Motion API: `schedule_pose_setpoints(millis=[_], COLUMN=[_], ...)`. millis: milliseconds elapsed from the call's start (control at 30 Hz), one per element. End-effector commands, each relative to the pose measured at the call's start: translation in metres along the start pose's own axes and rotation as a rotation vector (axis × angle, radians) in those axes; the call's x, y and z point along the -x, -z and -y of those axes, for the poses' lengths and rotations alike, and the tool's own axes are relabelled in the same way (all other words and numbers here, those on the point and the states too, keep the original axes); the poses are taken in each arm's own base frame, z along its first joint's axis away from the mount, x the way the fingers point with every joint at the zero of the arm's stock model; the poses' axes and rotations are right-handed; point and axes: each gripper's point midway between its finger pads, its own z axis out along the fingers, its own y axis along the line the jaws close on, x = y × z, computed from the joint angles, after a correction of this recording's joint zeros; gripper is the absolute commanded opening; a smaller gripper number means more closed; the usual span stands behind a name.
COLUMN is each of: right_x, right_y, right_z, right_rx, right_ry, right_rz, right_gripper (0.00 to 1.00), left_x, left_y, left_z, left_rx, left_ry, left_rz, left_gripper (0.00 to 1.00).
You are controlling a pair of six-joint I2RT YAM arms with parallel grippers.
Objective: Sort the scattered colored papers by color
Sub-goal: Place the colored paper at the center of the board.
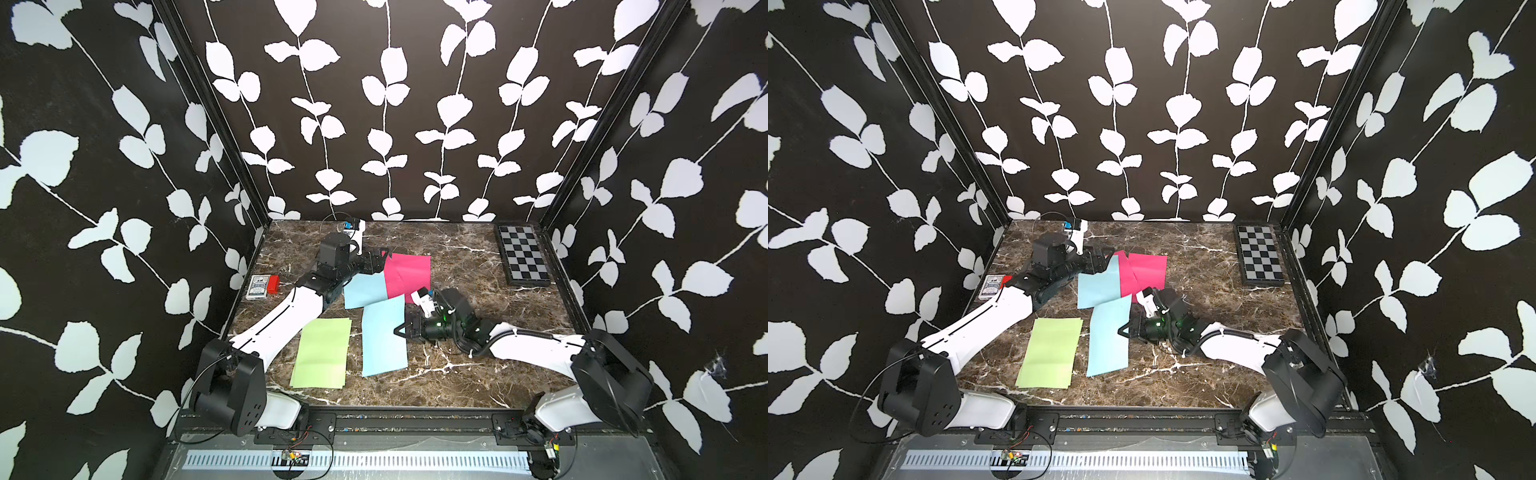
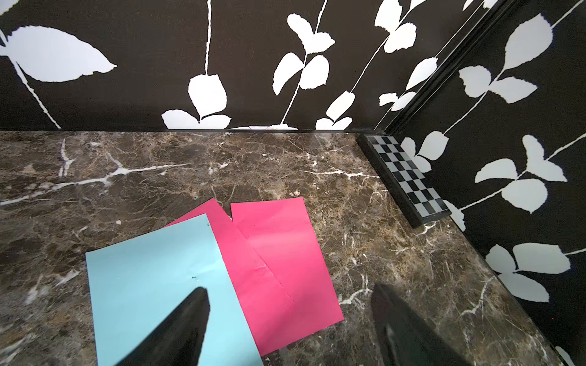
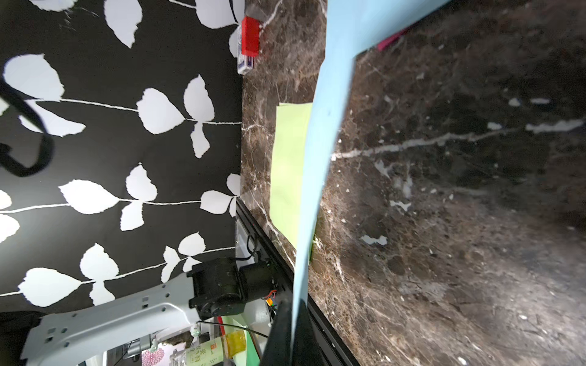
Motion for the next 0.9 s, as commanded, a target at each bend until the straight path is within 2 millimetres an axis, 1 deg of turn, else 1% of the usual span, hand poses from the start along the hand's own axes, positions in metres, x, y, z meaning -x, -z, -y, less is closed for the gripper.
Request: schedule_pose_setpoints(millis=[0,67,100,133,300,567,667,867], right_x=[0.0,-0.004,-0.005,-0.008,-0.014,-0.021,-0.024,-0.024], right_y=[-0.01,-0.014,-0.015,-0.019,-0.019,-0.011,-0.008,-0.008], right_z=[0.015,0.031,0.035,0.048,0.07,0.089,0.101,0.106], right_rx=[0.032,0.005,0.001,-0.025,-0.081,-0.182,-0.234,-0.265], right_ry=[-0.076,-0.109,-0.117,-0.142,-0.167,-0.151,-0.15,-0.139], right_rz=[0.041,0.036,0.038,0.03,0.029,0.024,0.018,0.008], right_gripper=[0.0,0.0,0.0,0.0,0.0,0.0,0.0,0.0], left_x=[0.003,0.004,0.004,0.005,0.005,-0.003,-0.006,-0.01], left_y=[0.008,0.009,0.01,0.011,0.015,0.013,0.012,0.01], left_z=[-0.002,-0.001,-0.001,-0.001,-0.002,-0.004,-0.006,-0.009], left_rx=[0.01,0.007,0.009,0.01,0.02,0.02,0.025,0.034], left_ry=[-0.001,-0.003,-0.006,-0.009,-0.019,-0.008,-0.008,-0.009], left_rz=[0.018,0.02,0.021,0.023,0.024,0.012,0.009,0.0], left_gripper=[0.82,0.83,0.83,0.83,0.85,0.85,0.86,0.86])
